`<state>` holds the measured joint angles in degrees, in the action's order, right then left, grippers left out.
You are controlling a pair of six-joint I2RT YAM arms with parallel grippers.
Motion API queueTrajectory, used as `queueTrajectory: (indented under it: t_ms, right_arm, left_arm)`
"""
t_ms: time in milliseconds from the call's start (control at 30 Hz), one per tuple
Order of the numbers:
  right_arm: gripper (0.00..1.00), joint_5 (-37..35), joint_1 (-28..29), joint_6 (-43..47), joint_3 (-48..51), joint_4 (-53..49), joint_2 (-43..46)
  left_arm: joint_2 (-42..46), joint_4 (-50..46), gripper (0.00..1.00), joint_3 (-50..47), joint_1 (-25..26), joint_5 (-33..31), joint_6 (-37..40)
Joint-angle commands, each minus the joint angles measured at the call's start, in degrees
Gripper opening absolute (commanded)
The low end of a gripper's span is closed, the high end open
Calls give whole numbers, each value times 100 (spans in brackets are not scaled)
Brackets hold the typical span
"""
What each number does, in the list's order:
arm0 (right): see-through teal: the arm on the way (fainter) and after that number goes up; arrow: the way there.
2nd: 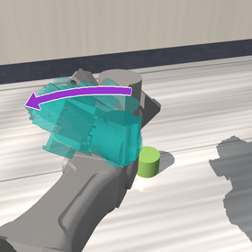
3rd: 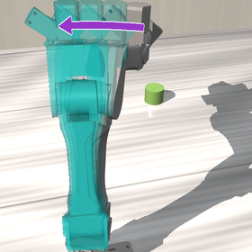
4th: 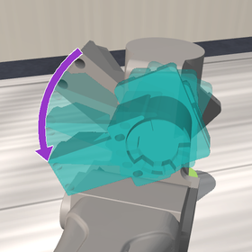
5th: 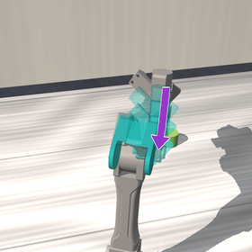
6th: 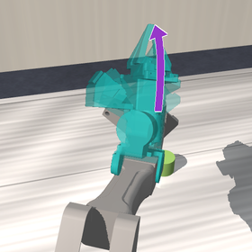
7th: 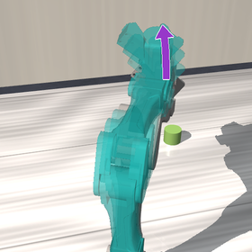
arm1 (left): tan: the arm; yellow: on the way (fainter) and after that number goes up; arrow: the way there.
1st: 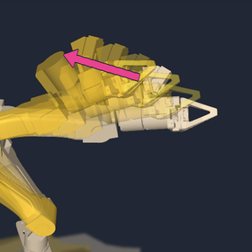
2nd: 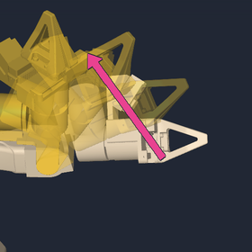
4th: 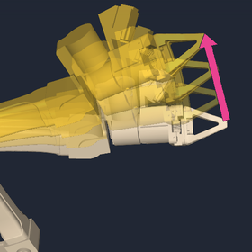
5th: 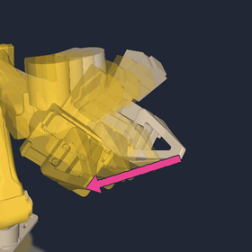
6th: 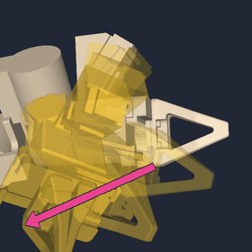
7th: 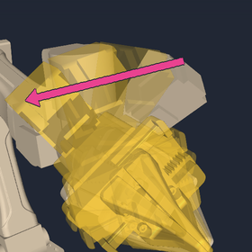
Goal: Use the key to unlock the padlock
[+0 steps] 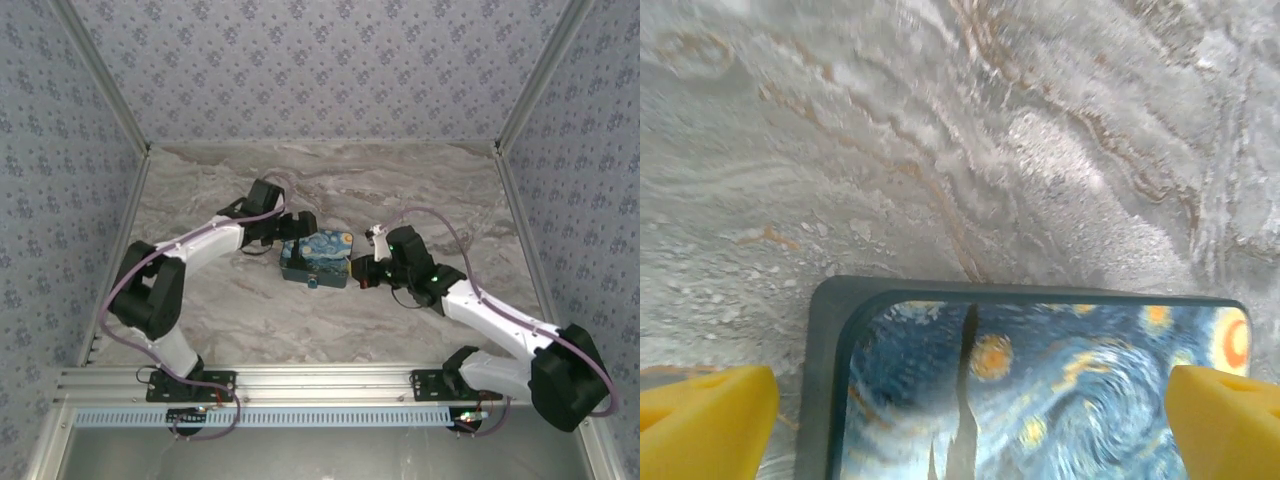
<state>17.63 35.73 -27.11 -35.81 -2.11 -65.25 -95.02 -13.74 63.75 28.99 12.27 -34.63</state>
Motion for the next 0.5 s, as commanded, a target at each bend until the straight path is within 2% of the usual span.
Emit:
queueTrajectory:
  t_ms: [0,100,233,467]
  right_arm:
    - [0,335,-136,-238,-32,745,-319]
    - [0,443,-244,-251,-185,887,-616]
    - [0,435,-318,-242,-342,904,-901]
    - [0,347,-357,-253,-470,833,-1124]
  left_arm:
    - [818,-141,99,-151,-100,-269,394]
    - [1369,-287,99,-564,-105,-193,322]
    - [1916,-371,99,-1239,-34,203,-256]
    - [1909,-51,99,-1890,349,667,-1181]
